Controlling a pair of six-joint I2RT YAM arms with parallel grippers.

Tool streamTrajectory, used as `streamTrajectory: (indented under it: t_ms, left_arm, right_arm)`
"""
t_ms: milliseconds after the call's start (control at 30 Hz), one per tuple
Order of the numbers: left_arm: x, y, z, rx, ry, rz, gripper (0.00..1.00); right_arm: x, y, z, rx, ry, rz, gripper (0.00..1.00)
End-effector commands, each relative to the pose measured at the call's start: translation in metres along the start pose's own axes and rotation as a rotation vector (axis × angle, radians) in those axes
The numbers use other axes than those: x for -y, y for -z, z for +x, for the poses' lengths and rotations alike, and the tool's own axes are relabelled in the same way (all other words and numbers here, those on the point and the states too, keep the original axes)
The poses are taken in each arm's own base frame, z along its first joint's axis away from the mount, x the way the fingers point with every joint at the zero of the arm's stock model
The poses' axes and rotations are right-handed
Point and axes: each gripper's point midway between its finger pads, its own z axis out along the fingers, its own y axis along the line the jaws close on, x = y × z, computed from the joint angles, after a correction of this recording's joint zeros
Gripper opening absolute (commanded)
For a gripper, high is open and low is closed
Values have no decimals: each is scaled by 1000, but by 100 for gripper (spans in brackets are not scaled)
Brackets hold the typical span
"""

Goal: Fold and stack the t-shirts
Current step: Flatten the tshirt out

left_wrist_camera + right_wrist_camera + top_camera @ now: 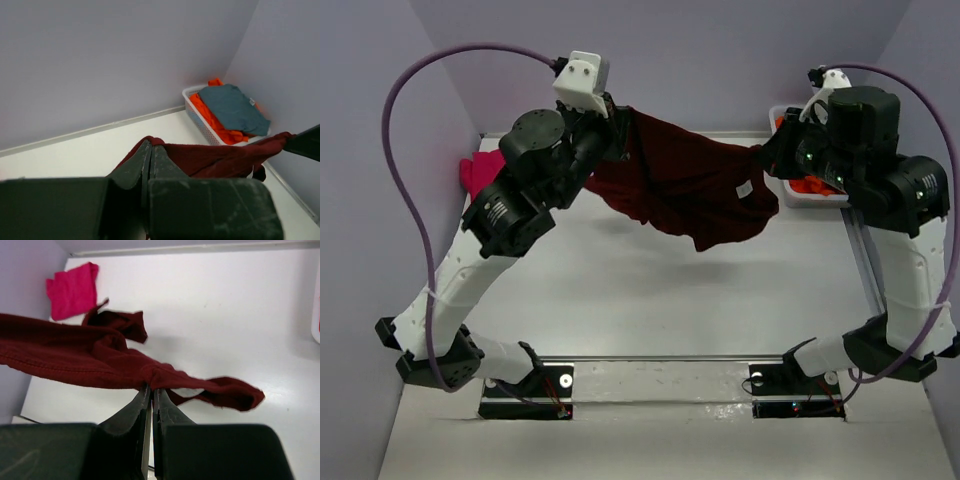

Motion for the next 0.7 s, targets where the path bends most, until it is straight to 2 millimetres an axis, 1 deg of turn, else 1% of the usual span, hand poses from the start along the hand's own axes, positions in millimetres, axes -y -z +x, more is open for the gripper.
streamTrajectory:
  t_ms: [0, 33, 67, 133, 167, 200, 267, 300, 333, 400, 533, 667]
  left_arm:
    - [-2, 51, -49, 147, 36, -28, 6]
    - [-2, 56, -52, 162, 48, -33, 6]
    - [-7, 59, -47, 157, 49, -63, 6]
    - [-7, 60, -43, 145, 46, -71, 6]
    - [-3, 61, -41, 141, 48, -62, 6]
    - [-1, 61, -42, 148, 55, -55, 6]
    - [-3, 61, -41, 152, 59, -69, 6]
    - [-3, 60, -42, 153, 34, -72, 6]
    - [-4, 61, -45, 163, 40, -73, 6]
    - [-4, 60, -47, 167, 36, -76, 6]
    - [-6, 57, -44, 159, 14, -97, 6]
    - [-10, 63, -51, 179, 31, -103, 6]
  right_arm:
    - [-20, 37, -32, 169, -8, -131, 7]
    - [-19, 39, -33, 177, -11, -125, 7]
    - [-17, 40, -32, 172, -11, -117, 7]
    - [-16, 36, -30, 155, -13, -105, 7]
    - [-17, 35, -28, 149, -13, -109, 7]
    - [-16, 35, -28, 149, -13, -108, 7]
    - [-14, 33, -27, 145, -13, -94, 7]
    - [-14, 33, -27, 142, -11, -93, 7]
    - [-14, 31, -26, 136, -11, -89, 7]
    - [-13, 28, -25, 131, -9, -83, 7]
    - [-11, 22, -24, 128, -4, -70, 7]
    - [-12, 16, -23, 119, -1, -73, 7]
